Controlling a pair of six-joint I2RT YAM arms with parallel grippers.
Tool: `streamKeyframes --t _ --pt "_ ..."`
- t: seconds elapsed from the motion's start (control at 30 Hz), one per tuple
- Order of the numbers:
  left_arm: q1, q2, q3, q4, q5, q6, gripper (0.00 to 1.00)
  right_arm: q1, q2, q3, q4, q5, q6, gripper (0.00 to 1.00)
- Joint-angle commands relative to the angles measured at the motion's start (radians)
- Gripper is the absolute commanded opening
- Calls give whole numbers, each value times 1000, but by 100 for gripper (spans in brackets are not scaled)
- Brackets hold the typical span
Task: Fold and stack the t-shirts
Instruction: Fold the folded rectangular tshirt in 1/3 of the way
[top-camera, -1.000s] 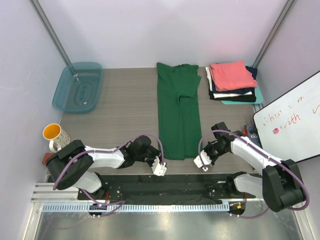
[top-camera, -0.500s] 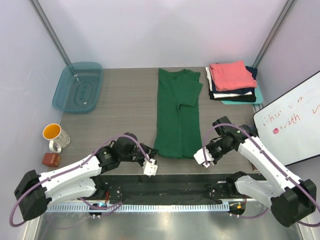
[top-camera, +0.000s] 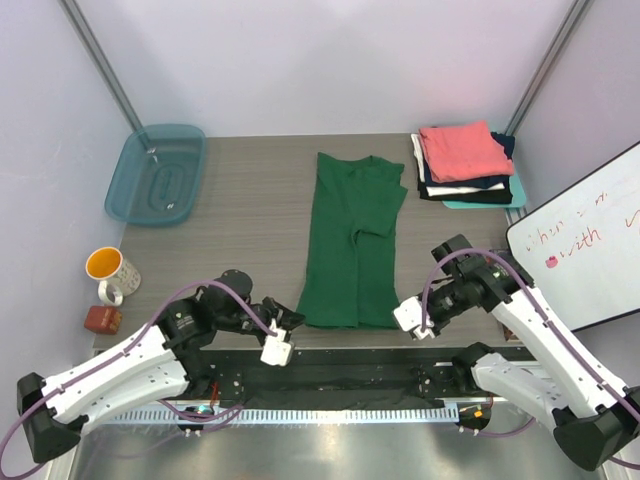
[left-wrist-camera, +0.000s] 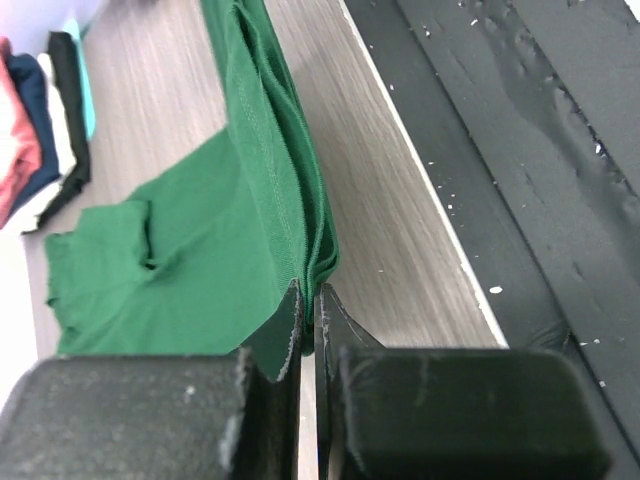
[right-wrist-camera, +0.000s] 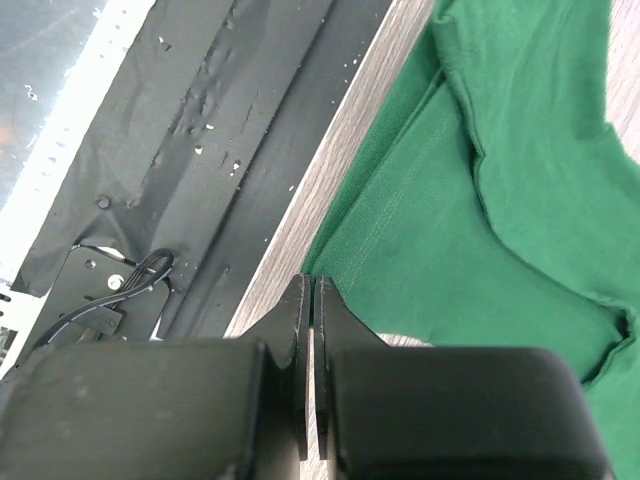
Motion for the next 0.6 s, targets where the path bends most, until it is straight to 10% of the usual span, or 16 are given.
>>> streamKeyframes --t 0.0,0.57 --pt "-1 25 35 -2 -16 55 0 7 46 38 54 27 58 1" --pt "225 423 96 390 -25 140 0 5 256 98 350 208 99 1"
